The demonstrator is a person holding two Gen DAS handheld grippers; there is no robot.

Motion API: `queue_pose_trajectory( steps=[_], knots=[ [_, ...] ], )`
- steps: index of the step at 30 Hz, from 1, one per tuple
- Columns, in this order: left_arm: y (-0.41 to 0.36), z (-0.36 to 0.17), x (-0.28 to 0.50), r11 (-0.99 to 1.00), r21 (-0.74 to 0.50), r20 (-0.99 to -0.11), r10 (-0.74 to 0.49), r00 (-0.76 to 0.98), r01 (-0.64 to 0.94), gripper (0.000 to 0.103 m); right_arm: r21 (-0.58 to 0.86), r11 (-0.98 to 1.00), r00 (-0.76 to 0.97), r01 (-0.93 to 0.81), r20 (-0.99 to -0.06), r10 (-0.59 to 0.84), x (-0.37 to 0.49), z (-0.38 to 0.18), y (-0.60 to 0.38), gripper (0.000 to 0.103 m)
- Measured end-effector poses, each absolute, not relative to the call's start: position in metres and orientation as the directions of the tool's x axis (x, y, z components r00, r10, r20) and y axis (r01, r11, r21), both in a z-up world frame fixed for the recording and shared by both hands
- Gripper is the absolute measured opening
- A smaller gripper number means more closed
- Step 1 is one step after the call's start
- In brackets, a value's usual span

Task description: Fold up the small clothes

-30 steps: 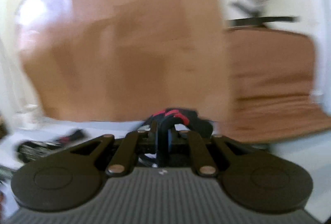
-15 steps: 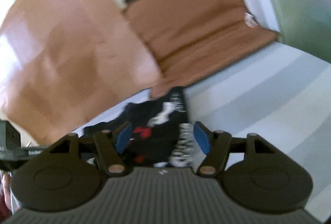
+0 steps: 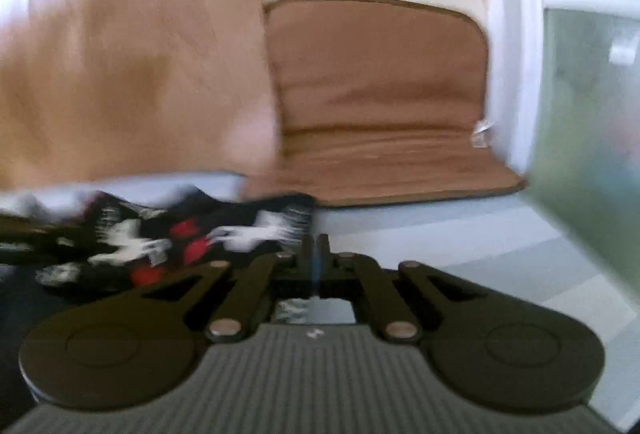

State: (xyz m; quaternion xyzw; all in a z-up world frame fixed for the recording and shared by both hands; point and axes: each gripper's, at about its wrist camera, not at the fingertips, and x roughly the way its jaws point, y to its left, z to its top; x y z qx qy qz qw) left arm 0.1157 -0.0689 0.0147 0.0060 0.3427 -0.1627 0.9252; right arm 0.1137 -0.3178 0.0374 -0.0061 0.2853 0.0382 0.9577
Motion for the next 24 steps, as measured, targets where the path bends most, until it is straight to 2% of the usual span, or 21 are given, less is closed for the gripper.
queue_pose_trajectory(
  steps=[1,3,4,8,10,12,14,16,18,20,22,24],
  knots=[
    [-0.071,0.004,0.120,0.953,-0.087,-0.664,-0.272,0.697,0.289,0.019,0.057,0.996,0.802,-0.064,-0.592,0.086,0.119,0.030,-0.324,0.003],
    [-0.069,0.001,0.118,0.956,-0.079,-0.646,-0.265,0.715,0.283,0.023,0.166,0.986,0.760,-0.017,-0.639,0.121,0.124,0.021,-0.338,0.003],
    [-0.068,0.002,0.118,0.956,-0.083,-0.649,-0.267,0.713,0.282,0.023,0.200,0.980,0.768,-0.005,-0.626,0.132,0.122,0.022,-0.343,0.007],
    [-0.069,0.004,0.117,0.960,-0.069,-0.654,-0.249,0.715,0.271,0.031,0.276,0.955,0.792,-0.112,-0.555,0.254,0.113,0.040,-0.336,0.010],
    [-0.066,0.009,0.113,0.959,-0.088,-0.656,-0.259,0.709,0.269,0.031,0.283,0.941,0.761,-0.188,-0.563,0.321,0.114,0.043,-0.319,0.012],
    [-0.055,0.019,0.102,0.953,-0.133,-0.637,-0.292,0.713,0.272,0.031,0.269,0.935,0.705,-0.232,-0.616,0.352,0.120,0.038,-0.302,0.015],
    [-0.037,0.034,0.083,0.944,-0.176,-0.598,-0.328,0.731,0.280,0.031,0.193,0.950,0.644,-0.246,-0.700,0.309,0.130,0.027,-0.286,0.015],
    [-0.006,0.048,0.060,0.939,-0.209,-0.552,-0.345,0.760,0.274,0.033,0.163,0.958,0.643,-0.237,-0.713,0.280,0.132,0.033,-0.281,0.015],
    [0.035,0.062,0.036,0.951,-0.216,-0.492,-0.302,0.816,0.222,0.039,0.157,0.965,0.681,-0.211,-0.684,0.260,0.131,0.048,-0.281,0.018],
    [0.084,0.071,0.013,0.976,-0.200,-0.443,-0.173,0.880,0.091,0.042,0.147,0.961,0.719,-0.236,-0.638,0.274,0.125,0.067,-0.274,0.019],
    [0.127,0.073,-0.002,0.978,-0.200,-0.422,-0.035,0.906,-0.056,0.042,0.178,0.940,0.714,-0.291,-0.614,0.337,0.127,0.083,-0.257,0.027],
    [0.174,0.068,-0.010,0.941,-0.288,-0.420,0.044,0.907,-0.179,0.042,0.268,0.896,0.659,-0.355,-0.607,0.443,0.136,0.090,-0.232,0.032]
  ],
)
